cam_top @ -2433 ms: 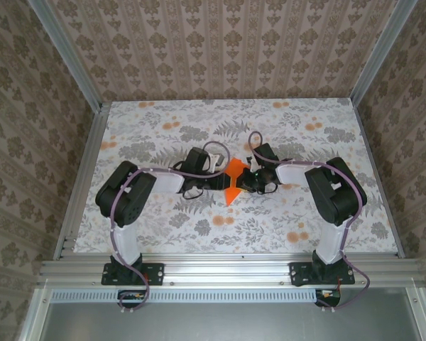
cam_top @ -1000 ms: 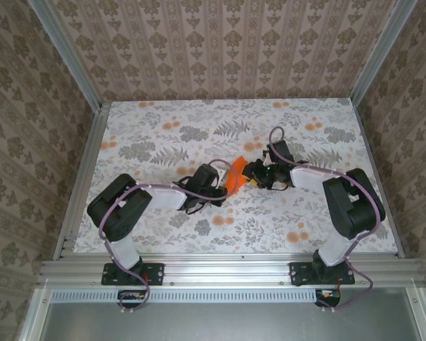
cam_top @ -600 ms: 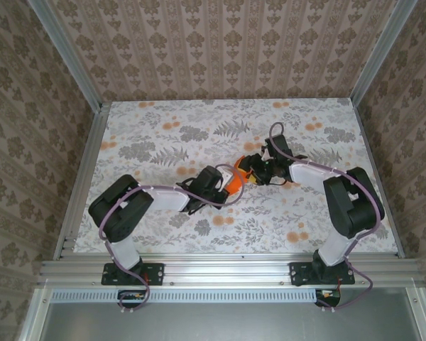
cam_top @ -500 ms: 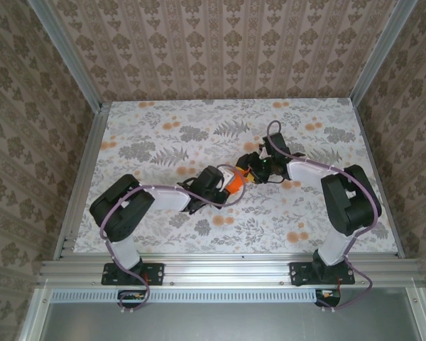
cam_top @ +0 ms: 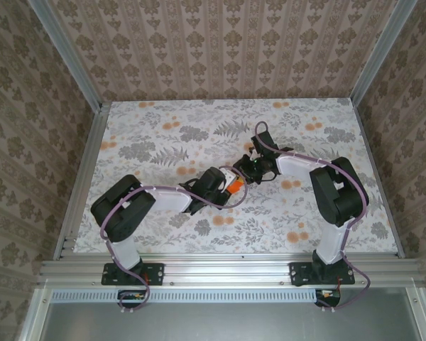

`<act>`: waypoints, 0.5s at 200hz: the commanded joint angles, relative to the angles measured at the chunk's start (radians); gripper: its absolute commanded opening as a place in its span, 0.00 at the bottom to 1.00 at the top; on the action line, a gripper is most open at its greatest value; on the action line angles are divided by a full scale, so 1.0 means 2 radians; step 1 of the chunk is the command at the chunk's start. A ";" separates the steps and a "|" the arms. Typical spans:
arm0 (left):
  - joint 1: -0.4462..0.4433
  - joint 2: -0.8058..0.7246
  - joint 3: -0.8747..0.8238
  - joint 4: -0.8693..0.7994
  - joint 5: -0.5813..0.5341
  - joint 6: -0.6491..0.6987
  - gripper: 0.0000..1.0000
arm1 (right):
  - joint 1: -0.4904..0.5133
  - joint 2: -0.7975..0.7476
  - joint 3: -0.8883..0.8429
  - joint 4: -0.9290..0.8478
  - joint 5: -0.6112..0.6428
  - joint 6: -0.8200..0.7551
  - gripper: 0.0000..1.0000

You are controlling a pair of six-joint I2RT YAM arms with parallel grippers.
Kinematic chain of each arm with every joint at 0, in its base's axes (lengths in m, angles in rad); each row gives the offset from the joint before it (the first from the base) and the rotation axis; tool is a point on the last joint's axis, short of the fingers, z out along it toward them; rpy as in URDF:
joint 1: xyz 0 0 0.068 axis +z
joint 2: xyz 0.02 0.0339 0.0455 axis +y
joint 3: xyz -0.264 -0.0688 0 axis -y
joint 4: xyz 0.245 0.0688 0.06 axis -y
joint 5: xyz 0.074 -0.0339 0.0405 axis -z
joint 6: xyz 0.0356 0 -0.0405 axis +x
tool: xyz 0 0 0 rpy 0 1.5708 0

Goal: Fold a paper plane with a square sheet of paper (pick it up from the middle)
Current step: Fold the wing for the fifth time at the center of the table.

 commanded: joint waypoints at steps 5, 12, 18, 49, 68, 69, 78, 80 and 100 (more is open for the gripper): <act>-0.002 0.015 0.003 -0.041 -0.018 0.009 0.01 | 0.001 -0.013 0.006 -0.042 0.029 -0.020 0.20; -0.003 0.015 0.004 -0.042 -0.018 0.008 0.02 | 0.002 -0.016 0.004 -0.043 0.032 -0.026 0.16; -0.002 0.014 0.004 -0.042 -0.018 0.006 0.03 | 0.001 -0.017 0.003 -0.044 0.034 -0.030 0.13; -0.002 0.003 0.002 -0.044 -0.010 -0.003 0.10 | 0.001 -0.016 -0.004 -0.037 0.045 -0.062 0.02; -0.002 -0.011 -0.001 -0.047 0.003 -0.013 0.24 | -0.001 -0.017 -0.010 -0.020 0.045 -0.090 0.01; -0.002 -0.013 -0.001 -0.046 0.004 -0.013 0.25 | -0.001 -0.017 -0.010 -0.019 0.044 -0.092 0.01; -0.001 -0.022 -0.005 -0.047 0.017 -0.019 0.36 | -0.001 -0.019 -0.015 -0.010 0.044 -0.107 0.01; -0.001 -0.025 -0.007 -0.046 0.019 -0.021 0.38 | -0.002 -0.019 -0.016 -0.008 0.043 -0.111 0.01; 0.004 -0.048 -0.020 -0.038 0.052 -0.036 0.53 | -0.007 -0.018 -0.023 0.003 0.038 -0.143 0.01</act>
